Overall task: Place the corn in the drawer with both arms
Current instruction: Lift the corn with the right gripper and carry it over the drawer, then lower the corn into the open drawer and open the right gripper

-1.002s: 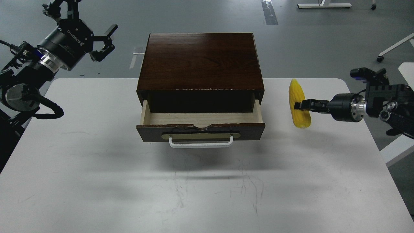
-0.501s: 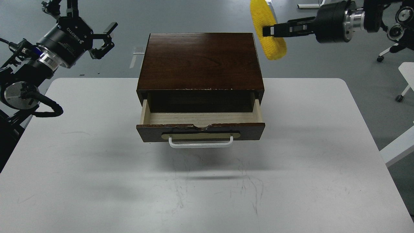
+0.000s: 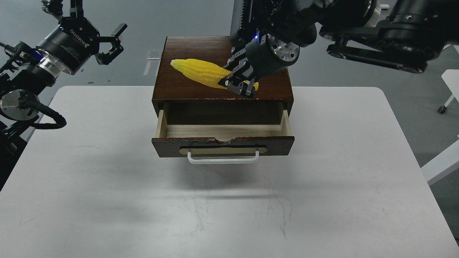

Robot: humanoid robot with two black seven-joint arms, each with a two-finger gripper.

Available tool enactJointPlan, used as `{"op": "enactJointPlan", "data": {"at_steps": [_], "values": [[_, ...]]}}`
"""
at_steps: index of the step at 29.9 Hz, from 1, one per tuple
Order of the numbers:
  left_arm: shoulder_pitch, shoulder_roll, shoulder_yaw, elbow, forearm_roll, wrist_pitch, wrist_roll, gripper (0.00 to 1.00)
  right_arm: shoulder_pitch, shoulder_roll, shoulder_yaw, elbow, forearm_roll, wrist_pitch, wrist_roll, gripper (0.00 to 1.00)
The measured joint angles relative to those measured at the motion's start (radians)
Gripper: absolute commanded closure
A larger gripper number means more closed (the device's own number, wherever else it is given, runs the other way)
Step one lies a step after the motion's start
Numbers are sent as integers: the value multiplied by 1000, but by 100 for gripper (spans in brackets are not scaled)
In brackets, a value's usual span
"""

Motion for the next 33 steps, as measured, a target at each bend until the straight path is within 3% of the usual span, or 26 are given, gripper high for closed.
{"op": "enactJointPlan", "data": {"at_steps": [5, 15, 23, 28, 33], "values": [[0, 0, -4, 0, 0, 0, 0, 1, -7, 56, -45, -2, -43, -102, 0, 100], [3, 20, -5, 0, 0, 0, 0, 1, -96, 95, -93, -43, -46, -120, 0, 94], [3, 21, -4, 0, 0, 0, -1, 1, -134, 104, -104, -52, -47, -120, 0, 85], [5, 19, -3, 0, 1, 0, -1, 1, -144, 107, -105, -56, -47, -120, 0, 71], [5, 18, -1, 0, 5, 0, 0, 1, -147, 107, -114, -56, -46, -119, 0, 66]]}}
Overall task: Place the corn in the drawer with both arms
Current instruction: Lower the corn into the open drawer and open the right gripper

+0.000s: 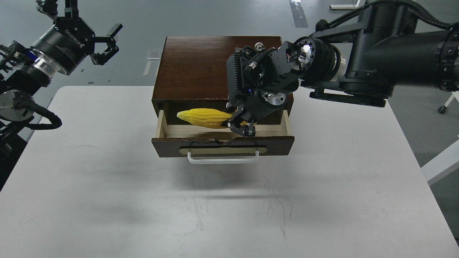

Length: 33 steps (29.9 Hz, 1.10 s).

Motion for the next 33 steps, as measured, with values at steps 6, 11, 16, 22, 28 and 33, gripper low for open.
{"op": "enactJointPlan", "data": {"at_steps": [6, 11, 16, 22, 28, 33], "values": [[0, 0, 1, 0, 1, 0, 1, 1, 0, -1, -9, 3, 1, 1, 0, 59], [-1, 0, 1, 0, 1, 0, 2, 1, 0, -1, -10, 3, 1, 1, 0, 59], [-1, 0, 2, 0, 1, 0, 2, 1, 2, -4, -10, 4, 2, 1, 0, 59], [-1, 0, 2, -3, 1, 0, 0, 1, 2, -5, -10, 7, 6, 1, 0, 57], [0, 0, 2, -3, 1, 0, 0, 1, 3, -6, -8, 7, 9, 1, 0, 54], [0, 1, 2, -3, 1, 0, 1, 1, 3, -6, -8, 7, 11, 1, 0, 54]]}}
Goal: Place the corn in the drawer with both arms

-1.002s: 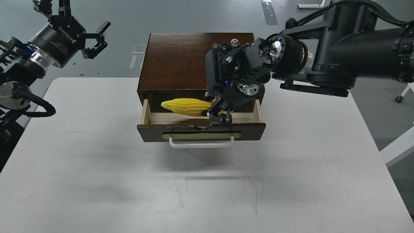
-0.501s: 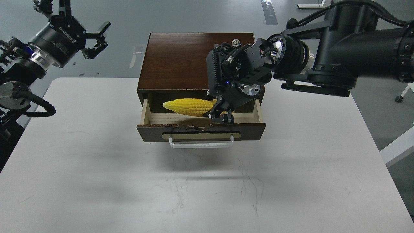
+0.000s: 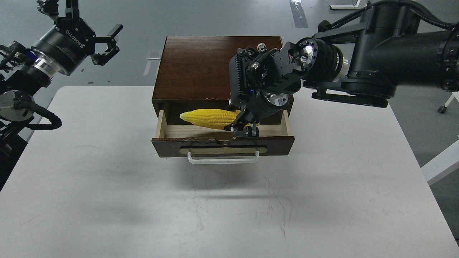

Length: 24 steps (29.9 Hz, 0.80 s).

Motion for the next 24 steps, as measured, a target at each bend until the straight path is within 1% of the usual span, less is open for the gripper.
{"op": "enactJointPlan", "data": {"at_steps": [8, 12, 23, 24], "values": [[-1, 0, 0, 0, 0, 0, 0, 1, 0, 2, 0, 0, 3, 0, 0, 53], [-1, 0, 0, 0, 0, 0, 0, 1, 0, 3, 0, 0, 4, 0, 0, 50], [-3, -1, 0, 2, 0, 0, 0, 1, -1, 5, 1, 0, 7, 0, 0, 45], [-3, -1, 0, 2, 0, 0, 0, 1, -1, 5, 1, 0, 7, 0, 0, 43]]}}
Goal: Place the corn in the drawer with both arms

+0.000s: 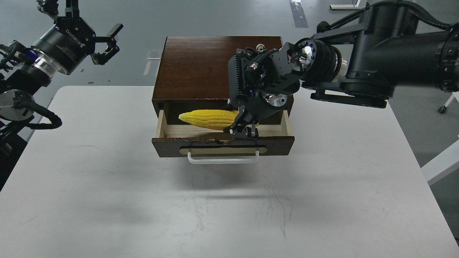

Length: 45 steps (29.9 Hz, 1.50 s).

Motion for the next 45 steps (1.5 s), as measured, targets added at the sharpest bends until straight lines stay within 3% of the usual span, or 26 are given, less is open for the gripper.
{"op": "enactJointPlan", "data": {"at_steps": [21, 24, 32, 34, 39, 45], "values": [[0, 0, -3, 0, 0, 0, 0, 1, 4, 1, 6, 1, 25, 0, 0, 42], [0, 0, -3, 0, 0, 0, 0, 1, 20, -2, 23, 2, 68, 0, 0, 37], [0, -5, -2, 0, 0, 0, 0, 1, 63, -83, 131, -13, 392, 6, 0, 17], [0, -6, -2, 0, 0, 0, 0, 1, 59, -125, 161, -32, 515, 8, 0, 6], [4, -9, 0, 0, 0, 0, 0, 1, -19, -222, 239, -75, 858, 3, 0, 5], [9, -17, 1, 0, 11, 0, -1, 1, -244, -347, 458, -97, 1170, -9, 0, 5]]}}
